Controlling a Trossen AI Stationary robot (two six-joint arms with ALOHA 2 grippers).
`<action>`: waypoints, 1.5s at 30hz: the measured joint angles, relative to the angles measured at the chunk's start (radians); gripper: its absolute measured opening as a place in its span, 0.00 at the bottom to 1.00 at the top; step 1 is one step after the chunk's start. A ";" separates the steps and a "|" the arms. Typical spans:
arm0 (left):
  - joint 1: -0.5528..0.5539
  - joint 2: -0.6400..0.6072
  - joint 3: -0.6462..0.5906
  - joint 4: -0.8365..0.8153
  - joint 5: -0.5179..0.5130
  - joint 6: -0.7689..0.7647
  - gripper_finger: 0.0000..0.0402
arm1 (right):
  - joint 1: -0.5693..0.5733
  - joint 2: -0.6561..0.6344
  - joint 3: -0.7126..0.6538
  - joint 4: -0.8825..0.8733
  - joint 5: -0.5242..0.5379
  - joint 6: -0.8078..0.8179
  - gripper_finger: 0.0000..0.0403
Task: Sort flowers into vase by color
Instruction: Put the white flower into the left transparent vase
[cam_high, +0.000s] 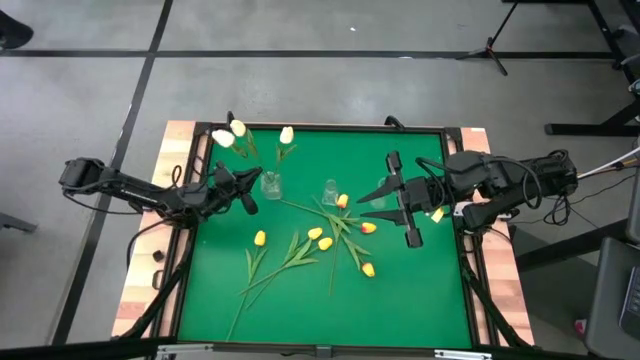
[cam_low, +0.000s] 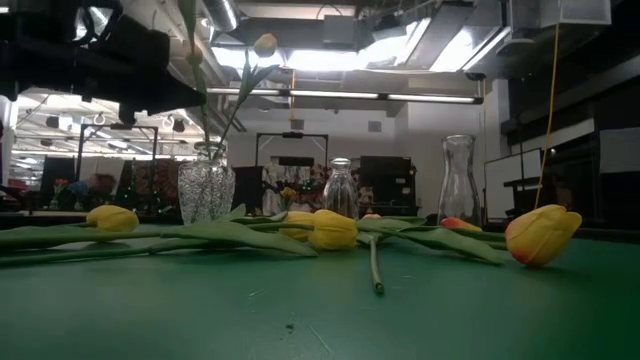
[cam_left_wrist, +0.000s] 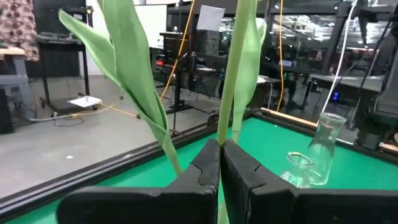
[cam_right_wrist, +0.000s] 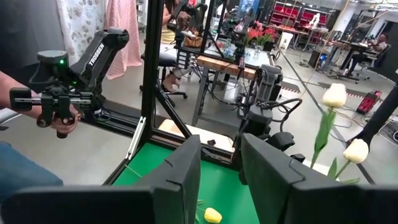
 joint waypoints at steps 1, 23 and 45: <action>0.003 0.008 0.000 0.000 0.007 -0.007 0.00 | 0.000 0.000 0.000 -0.002 0.000 0.000 0.29; -0.012 0.052 0.000 -0.005 0.054 -0.035 0.18 | 0.000 0.000 0.000 -0.019 -0.046 0.020 0.29; -0.116 0.043 0.001 -0.111 -0.273 0.049 0.37 | 0.000 0.001 0.000 -0.051 -0.053 0.071 0.29</action>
